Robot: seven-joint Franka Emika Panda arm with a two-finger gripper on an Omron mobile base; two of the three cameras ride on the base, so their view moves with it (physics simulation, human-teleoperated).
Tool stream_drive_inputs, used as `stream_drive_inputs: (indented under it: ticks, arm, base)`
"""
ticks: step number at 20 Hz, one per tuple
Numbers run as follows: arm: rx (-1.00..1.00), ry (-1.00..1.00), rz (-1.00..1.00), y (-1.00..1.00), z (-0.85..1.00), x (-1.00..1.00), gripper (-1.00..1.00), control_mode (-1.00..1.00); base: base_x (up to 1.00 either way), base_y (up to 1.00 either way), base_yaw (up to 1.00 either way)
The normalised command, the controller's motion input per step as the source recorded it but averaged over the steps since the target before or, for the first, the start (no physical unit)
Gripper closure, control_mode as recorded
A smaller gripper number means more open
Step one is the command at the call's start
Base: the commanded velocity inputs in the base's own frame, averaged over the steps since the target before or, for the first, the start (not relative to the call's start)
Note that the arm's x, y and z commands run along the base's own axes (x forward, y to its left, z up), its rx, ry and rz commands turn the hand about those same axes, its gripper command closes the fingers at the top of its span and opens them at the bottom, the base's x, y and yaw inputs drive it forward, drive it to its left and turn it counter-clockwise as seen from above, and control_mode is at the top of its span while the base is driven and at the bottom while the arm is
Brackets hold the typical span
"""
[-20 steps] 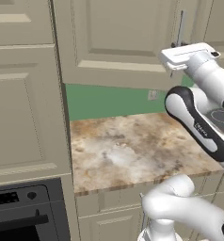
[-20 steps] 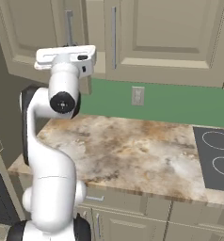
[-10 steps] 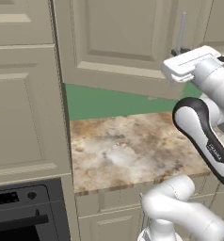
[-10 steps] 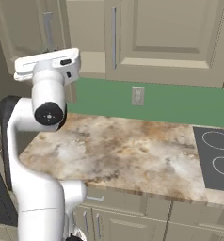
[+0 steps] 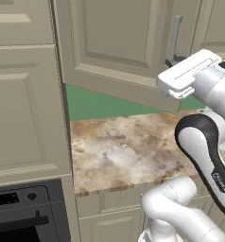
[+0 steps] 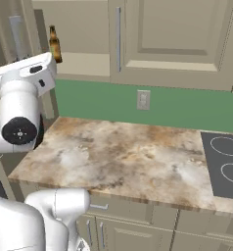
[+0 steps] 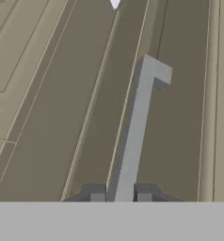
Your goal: Get the candle and the beer from the cabinet and move them to the dining counter.
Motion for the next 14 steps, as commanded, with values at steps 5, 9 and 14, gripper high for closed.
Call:
stream_drive_inputs:
  ticks: [5, 9, 14]
  arm:
    - [-0.08, 0.0, 0.04, 0.71, -0.06, -0.66, 1.0, -1.0]
    - [-0.07, 0.0, 0.02, 0.71, -0.02, -0.59, 1.0, -1.0]
    - [-0.04, 0.0, 0.0, 0.72, 0.0, -0.51, 1.0, -1.0]
  base:
    - [0.0, 0.0, 0.0]
    - [0.0, 0.0, 0.0]
    - [0.0, 0.0, 0.0]
